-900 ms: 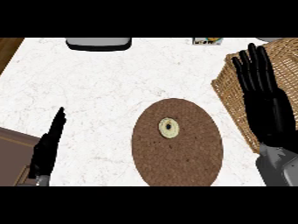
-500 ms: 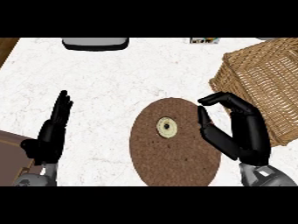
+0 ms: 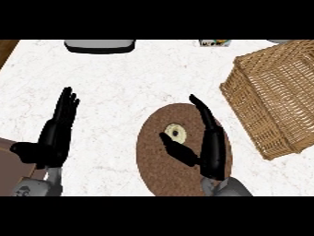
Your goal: Pick the cupcake from the placemat and place it in the basket
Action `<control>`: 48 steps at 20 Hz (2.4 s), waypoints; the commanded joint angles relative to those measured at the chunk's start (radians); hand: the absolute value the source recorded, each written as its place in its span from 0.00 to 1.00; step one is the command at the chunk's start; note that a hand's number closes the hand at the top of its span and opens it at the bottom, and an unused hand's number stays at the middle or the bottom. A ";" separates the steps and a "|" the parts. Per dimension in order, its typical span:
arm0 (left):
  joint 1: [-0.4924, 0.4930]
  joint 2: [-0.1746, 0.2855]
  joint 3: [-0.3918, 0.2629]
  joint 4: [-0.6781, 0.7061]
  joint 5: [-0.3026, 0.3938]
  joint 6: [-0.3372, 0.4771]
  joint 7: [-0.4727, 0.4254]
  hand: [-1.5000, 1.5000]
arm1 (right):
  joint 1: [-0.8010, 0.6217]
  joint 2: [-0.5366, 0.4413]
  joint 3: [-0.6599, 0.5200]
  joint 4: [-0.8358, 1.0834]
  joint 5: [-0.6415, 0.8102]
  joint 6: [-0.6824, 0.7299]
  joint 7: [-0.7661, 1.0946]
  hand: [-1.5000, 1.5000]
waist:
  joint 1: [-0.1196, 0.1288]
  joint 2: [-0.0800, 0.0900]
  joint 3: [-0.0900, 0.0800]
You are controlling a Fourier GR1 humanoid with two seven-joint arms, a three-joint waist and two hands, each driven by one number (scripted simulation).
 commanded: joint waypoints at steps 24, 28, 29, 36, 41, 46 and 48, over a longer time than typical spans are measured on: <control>0.020 0.033 0.025 -0.097 0.010 0.014 0.077 0.50 | -0.397 0.098 -0.020 -0.034 0.457 0.906 1.263 0.00 | -0.014 -0.011 0.005; 0.025 0.012 0.011 -0.098 0.011 0.023 0.092 0.50 | -0.409 0.100 -0.077 -0.004 0.450 0.992 1.265 0.00 | -0.020 -0.004 0.006; 0.042 0.037 0.016 -0.121 0.014 -0.002 0.081 0.50 | -0.394 0.100 -0.072 0.002 0.456 0.982 1.266 0.00 | -0.011 -0.007 0.006; 0.027 0.013 0.008 -0.124 0.001 0.021 0.102 0.50 | -0.347 0.101 -0.095 -0.060 0.483 1.006 1.266 0.00 | -0.015 0.003 0.009; 0.063 0.005 -0.016 -0.152 -0.022 0.020 0.084 0.50 | -0.325 0.101 -0.068 -0.083 0.470 0.989 1.266 0.00 | 0.003 0.006 0.009; 0.041 0.014 0.014 -0.127 -0.009 -0.004 0.068 0.50 | -0.309 0.101 -0.033 -0.042 0.490 0.935 1.266 0.00 | 0.009 0.012 0.010; 0.096 0.004 -0.013 -0.191 -0.008 0.008 0.104 0.50 | -0.269 0.101 -0.008 -0.044 0.530 0.911 1.266 0.00 | 0.014 0.008 0.010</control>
